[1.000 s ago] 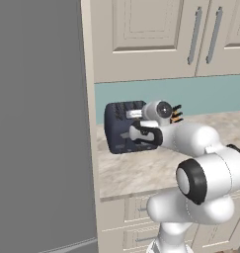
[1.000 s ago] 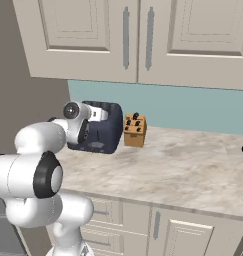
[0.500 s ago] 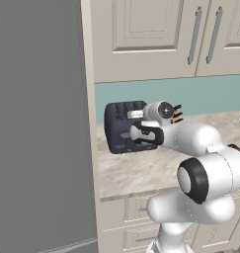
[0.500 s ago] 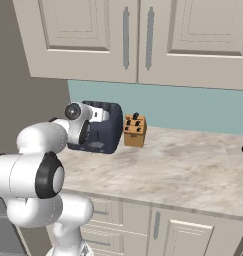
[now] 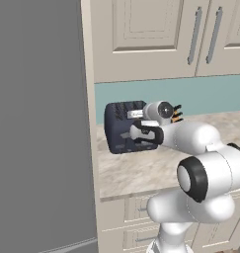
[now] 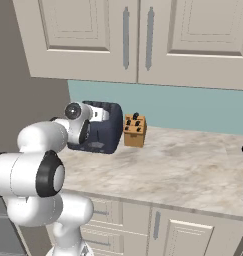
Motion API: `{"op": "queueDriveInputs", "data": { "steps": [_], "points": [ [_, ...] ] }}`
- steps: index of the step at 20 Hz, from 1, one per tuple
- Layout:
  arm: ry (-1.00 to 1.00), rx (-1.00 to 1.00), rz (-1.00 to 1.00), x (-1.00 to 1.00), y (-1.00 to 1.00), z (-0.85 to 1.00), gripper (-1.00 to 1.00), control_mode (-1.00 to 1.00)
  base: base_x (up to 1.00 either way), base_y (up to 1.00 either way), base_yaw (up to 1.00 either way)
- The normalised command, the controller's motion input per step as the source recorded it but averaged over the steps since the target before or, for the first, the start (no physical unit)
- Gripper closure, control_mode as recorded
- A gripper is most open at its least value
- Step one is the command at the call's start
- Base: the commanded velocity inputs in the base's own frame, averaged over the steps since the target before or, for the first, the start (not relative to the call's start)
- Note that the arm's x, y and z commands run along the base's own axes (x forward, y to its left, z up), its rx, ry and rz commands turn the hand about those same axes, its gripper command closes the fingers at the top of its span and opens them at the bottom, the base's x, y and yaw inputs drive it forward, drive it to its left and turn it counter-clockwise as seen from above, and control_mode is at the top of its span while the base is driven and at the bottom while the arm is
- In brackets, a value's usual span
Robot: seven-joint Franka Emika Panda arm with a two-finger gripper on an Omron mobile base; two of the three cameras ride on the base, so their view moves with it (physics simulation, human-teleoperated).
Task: Start the toaster. Once the lever pops up, take the bread to the plate on the dining counter.
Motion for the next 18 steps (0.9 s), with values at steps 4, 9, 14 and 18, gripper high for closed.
{"op": "queueDriveInputs", "data": {
  "steps": [4, 9, 14, 18],
  "points": [
    [0.00, 0.00, 0.00, 0.02, 0.00, -0.01, -1.00, -1.00, 0.00, 0.00, 0.00],
    [0.01, 0.00, 0.00, 0.00, 0.00, 0.00, -1.00, -1.00, 0.00, 0.00, 0.00],
    [0.00, 0.00, 0.00, 0.00, 0.00, 0.00, -1.00, -1.00, 0.00, 0.00, 0.00],
    [0.00, 0.00, 0.00, 0.00, 0.00, 0.00, -1.00, -1.00, 0.00, 0.00, 0.00]
  ]
}}
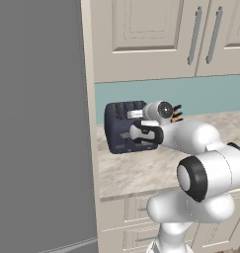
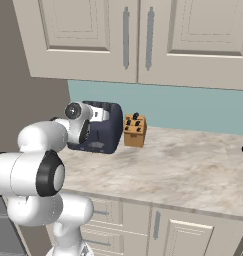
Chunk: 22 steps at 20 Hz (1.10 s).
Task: Start the toaster. Once the lever pops up, take the bread to the plate on the dining counter.
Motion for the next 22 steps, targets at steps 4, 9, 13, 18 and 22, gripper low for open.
{"op": "queueDriveInputs", "data": {
  "steps": [4, 9, 13, 18, 22],
  "points": [
    [0.00, 0.00, 0.00, 0.00, 0.00, 0.00, -1.00, -1.00, 0.00, 0.00, 0.00],
    [0.00, 0.00, 0.00, 0.00, 0.00, 0.00, -1.00, -1.00, 0.00, 0.00, 0.00],
    [0.00, 0.00, 0.00, 0.00, 0.00, 0.00, -1.00, -1.00, 0.00, 0.00, 0.00],
    [0.00, 0.00, 0.00, 0.00, 0.00, 0.00, -1.00, -1.00, 0.00, 0.00, 0.00],
    [0.00, 0.00, 0.00, 0.00, 0.00, 0.00, -1.00, -1.00, 0.00, 0.00, 0.00]
  ]
}}
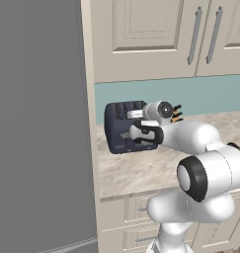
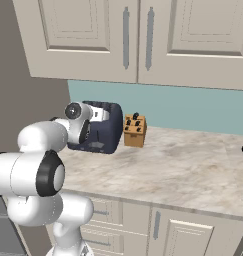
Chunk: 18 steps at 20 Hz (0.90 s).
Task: Start the toaster. Once the lever pops up, take the bread to the plate on the dining counter.
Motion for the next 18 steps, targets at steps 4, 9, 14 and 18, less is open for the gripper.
{"op": "queueDriveInputs", "data": {
  "steps": [4, 9, 14, 18],
  "points": [
    [0.00, 0.00, 0.00, 0.00, 0.00, 0.00, -1.00, -1.00, 0.00, 0.00, 0.00],
    [0.00, 0.00, 0.00, 0.00, 0.00, 0.00, -1.00, -1.00, 0.00, 0.00, 0.00],
    [0.00, 0.00, 0.00, 0.00, 0.00, 0.00, -1.00, -1.00, 0.00, 0.00, 0.00],
    [0.00, 0.00, 0.00, 0.00, 0.00, 0.00, -1.00, -1.00, 0.00, 0.00, 0.00]
  ]
}}
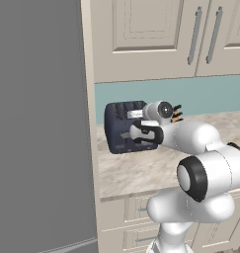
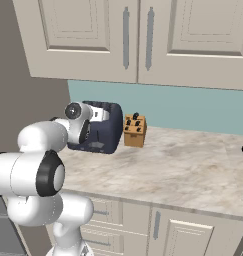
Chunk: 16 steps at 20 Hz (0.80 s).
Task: Start the toaster. Once the lever pops up, take the bread to the plate on the dining counter.
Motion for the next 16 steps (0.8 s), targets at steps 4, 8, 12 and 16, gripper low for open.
{"op": "queueDriveInputs", "data": {
  "steps": [4, 8, 12, 16],
  "points": [
    [0.00, 0.00, 0.00, 0.00, 0.00, 0.00, -1.00, -1.00, 0.00, 0.00, 0.00],
    [0.00, 0.00, 0.00, 0.00, 0.00, 0.00, -1.00, -1.00, 0.00, 0.00, 0.00],
    [0.00, 0.00, 0.00, 0.00, 0.00, 0.00, -1.00, -1.00, 0.00, 0.00, 0.00],
    [0.00, 0.00, 0.00, 0.00, 0.00, 0.00, -1.00, -1.00, 0.00, 0.00, 0.00]
  ]
}}
